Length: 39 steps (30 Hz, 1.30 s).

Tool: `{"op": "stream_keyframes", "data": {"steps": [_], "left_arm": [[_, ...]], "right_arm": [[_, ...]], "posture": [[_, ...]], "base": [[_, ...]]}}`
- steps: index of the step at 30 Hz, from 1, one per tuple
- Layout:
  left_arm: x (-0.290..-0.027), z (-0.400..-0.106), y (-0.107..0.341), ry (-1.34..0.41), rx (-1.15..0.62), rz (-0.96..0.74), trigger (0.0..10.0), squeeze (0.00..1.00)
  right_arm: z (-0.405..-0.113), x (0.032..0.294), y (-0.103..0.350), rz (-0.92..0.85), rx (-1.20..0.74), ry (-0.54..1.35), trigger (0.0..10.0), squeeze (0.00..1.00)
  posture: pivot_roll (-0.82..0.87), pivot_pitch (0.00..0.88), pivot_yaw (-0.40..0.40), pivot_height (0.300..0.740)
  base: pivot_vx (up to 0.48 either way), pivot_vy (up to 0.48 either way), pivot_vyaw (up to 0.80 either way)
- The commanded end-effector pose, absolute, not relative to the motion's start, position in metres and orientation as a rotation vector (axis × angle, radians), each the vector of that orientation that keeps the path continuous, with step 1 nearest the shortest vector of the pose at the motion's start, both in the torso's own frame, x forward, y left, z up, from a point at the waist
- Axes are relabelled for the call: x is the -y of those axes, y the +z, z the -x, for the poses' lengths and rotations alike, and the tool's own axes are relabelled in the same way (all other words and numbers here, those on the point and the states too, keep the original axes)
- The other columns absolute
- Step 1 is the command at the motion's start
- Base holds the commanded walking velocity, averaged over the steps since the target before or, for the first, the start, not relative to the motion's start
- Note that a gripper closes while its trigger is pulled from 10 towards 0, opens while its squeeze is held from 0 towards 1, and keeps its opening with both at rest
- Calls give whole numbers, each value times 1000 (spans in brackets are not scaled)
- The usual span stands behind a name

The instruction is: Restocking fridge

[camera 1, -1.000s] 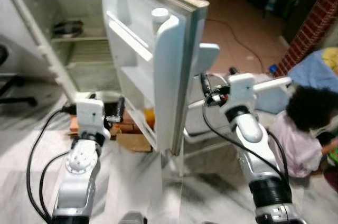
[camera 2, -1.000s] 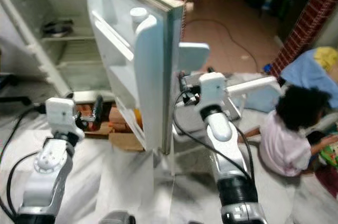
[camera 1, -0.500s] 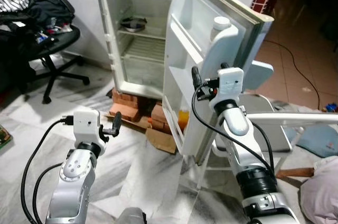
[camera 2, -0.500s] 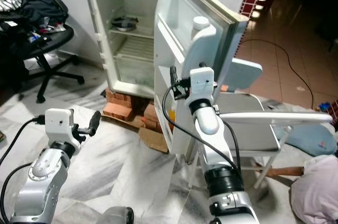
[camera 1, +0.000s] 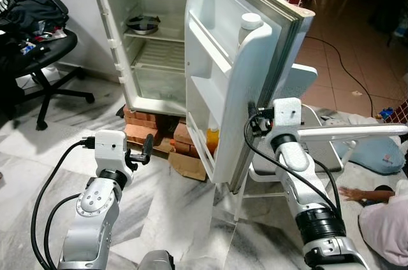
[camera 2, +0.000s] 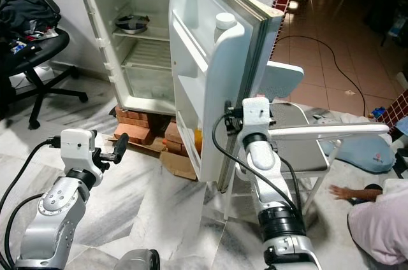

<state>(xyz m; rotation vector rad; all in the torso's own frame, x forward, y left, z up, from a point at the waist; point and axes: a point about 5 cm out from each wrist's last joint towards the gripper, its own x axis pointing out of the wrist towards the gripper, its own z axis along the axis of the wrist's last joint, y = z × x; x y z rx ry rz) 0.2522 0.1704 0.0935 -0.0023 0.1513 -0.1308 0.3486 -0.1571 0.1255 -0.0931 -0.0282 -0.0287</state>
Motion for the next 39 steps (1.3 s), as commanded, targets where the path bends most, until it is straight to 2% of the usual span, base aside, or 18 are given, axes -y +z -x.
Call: {"op": "stream_keyframes", "data": {"steps": [1, 6, 10, 11, 12, 13, 14, 15, 16, 18, 20, 22, 24, 26, 29, 32, 35, 39], "left_arm": [[-169, -254, 98, -144, -139, 0, 10000, 0], [-169, -255, 99, -150, -135, -8, 10000, 0], [-169, -253, 100, -154, -126, -9, 10000, 0], [-169, -253, 100, -154, -126, -9, 10000, 0], [-168, -253, 100, -156, -124, -10, 10000, 0], [-168, -253, 100, -159, -123, -11, 10000, 0], [-168, -253, 100, -159, -123, -11, 10000, 0], [-168, -253, 100, -163, -122, -12, 10000, 0], [-168, -253, 100, -163, -122, -12, 10000, 0], [-167, -253, 100, -171, -122, -12, 10000, 0], [-167, -253, 99, -174, -122, -12, 10000, 0], [-167, -253, 99, -178, -121, -12, 10000, 0], [-166, -253, 100, -180, -115, -15, 10000, 0], [-166, -253, 100, -177, -116, -17, 10000, 0], [-167, -253, 100, -168, -118, -20, 10000, 0], [-168, -255, 102, -168, -107, -43, 10000, 0], [-168, -257, 105, -163, -98, -44, 10000, 0], [-170, -259, 106, -150, -85, -49, 10000, 0]], "right_arm": [[-357, 158, 144, 70, 102, -53, 10000, 0], [-378, 131, 178, -58, 184, 64, 10000, 0], [-374, 84, 216, -305, 277, 376, 10000, 0], [-374, 84, 216, -305, 277, 376, 10000, 0], [-369, 73, 223, -359, 290, 461, 10000, 0], [-356, 57, 233, -440, 296, 637, 10000, 0], [-356, 57, 233, -440, 296, 637, 10000, 0], [-335, 42, 240, -510, 293, 855, 10000, 0], [-335, 42, 240, -510, 293, 855, 10000, 0], [-298, 34, 240, -526, 265, 1142, 10000, 0], [-295, 36, 232, -488, 249, 1142, 10000, 0], [-300, 44, 210, -391, 204, 1050, 10000, 0], [-313, 69, 171, -173, 144, 804, 10000, 0], [-313, 77, 163, -110, 145, 746, 10000, 0], [-312, 92, 155, -117, 100, 631, 10000, 0], [-309, 123, 139, -110, 57, 352, 10000, 0], [-308, 129, 133, -150, 53, 286, 10000, 0], [-306, 134, 126, -81, 75, 233, 10000, 0]], "posture": [[129, 0, -31, 740], [142, 0, -35, 740], [144, 0, -40, 740], [144, 0, -40, 740], [143, 0, -40, 740], [142, 0, -40, 740], [142, 0, -40, 740], [140, 0, -38, 740], [140, 0, -38, 740], [131, 0, -35, 740], [130, 0, -35, 740], [128, 0, -35, 740], [126, 0, -32, 740], [122, 0, -29, 740], [119, 0, -26, 740], [118, 0, -24, 740], [117, 0, -23, 740], [113, 0, -17, 740]], "base": [[0, 0, 0], [0, 0, 0], [0, 0, 0], [0, 0, 0], [0, 0, 0], [0, 0, 0], [0, 0, 0], [0, 0, 0], [0, 0, 0], [0, 0, 0], [0, 0, 0], [0, 0, 0], [0, 0, 0], [0, 0, 0], [0, 0, 0], [0, 480, 0], [0, 480, 0], [0, 480, 0]]}}
